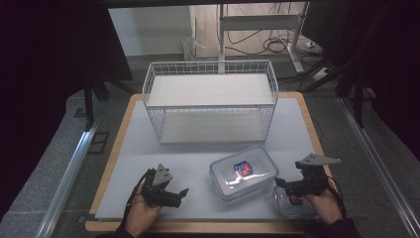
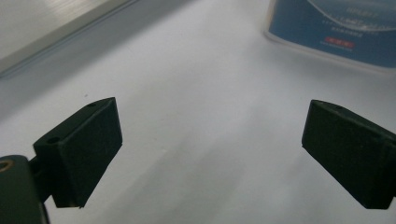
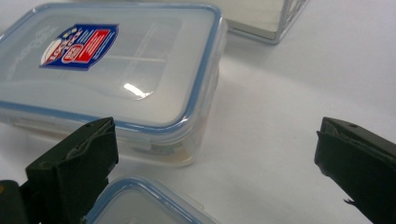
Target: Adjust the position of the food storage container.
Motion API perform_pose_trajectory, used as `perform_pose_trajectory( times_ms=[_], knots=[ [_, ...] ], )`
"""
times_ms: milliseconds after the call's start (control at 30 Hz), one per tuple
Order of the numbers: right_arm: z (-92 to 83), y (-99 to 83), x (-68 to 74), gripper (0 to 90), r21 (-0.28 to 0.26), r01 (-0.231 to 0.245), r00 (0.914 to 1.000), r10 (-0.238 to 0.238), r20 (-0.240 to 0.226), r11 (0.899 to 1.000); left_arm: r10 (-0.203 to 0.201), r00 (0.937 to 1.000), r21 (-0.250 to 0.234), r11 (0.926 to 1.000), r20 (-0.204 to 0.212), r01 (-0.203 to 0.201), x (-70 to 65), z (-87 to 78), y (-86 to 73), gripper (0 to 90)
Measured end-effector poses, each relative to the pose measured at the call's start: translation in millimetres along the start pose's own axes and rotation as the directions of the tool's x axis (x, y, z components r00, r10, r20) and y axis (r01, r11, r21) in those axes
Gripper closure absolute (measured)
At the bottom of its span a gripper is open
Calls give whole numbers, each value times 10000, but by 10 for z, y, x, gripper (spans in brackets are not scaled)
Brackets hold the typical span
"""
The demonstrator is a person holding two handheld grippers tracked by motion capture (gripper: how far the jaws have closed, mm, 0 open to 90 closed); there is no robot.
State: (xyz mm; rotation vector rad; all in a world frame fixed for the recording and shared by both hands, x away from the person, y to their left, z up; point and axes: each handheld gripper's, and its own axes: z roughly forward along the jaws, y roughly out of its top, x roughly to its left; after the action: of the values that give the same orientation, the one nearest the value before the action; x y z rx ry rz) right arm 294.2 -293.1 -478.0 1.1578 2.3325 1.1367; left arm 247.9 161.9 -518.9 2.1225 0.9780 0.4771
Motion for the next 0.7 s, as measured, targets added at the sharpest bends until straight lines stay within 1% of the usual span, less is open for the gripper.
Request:
perform_pose_trajectory(
  times_ms=[33, 133, 233, 367, 467, 567, 633, 700],
  knots=[
    [4, -1, 6, 0, 92, 11, 10000, -11, 34, 10000, -5, 10000, -104, 9999, -25, 4, -2, -6, 2, 50],
    [10, 1, 20, 0, 154, 107, 9997, -111, 230, 9998, -11, 10000, -129, 9999, -72, 10, -5, -21, 5, 54],
    [12, 3, 16, 0, 232, 92, 9992, -101, 384, 9997, -158, 9999, -275, 9995, 66, 160, 5, -46, 10, 56],
    [-4, -1, 1, 0, 251, 239, 9988, -250, 431, 9994, -313, 9995, -270, 9991, 76, 315, 19, -55, 7, 49],
    [-13, -7, -22, 0, 276, 138, 9989, -150, 450, 9995, -348, 9993, -244, 9991, 134, 352, 21, -49, 6, 45],
    [-20, -15, -38, 0, 402, 49, 9996, -60, 281, 9992, -259, 9995, -243, 9994, 162, 263, 13, -51, 11, 45],
    [-17, -18, -44, 0, 442, 24, 9995, -38, 319, 9990, -189, 9996, -231, 9995, 192, 193, 8, -50, 12, 45],
    [-18, -17, -47, 31, 475, -53, 9994, 37, 341, 9989, -141, 9996, -172, 9997, 224, 145, 4, -51, 15, 45]
  ],
)
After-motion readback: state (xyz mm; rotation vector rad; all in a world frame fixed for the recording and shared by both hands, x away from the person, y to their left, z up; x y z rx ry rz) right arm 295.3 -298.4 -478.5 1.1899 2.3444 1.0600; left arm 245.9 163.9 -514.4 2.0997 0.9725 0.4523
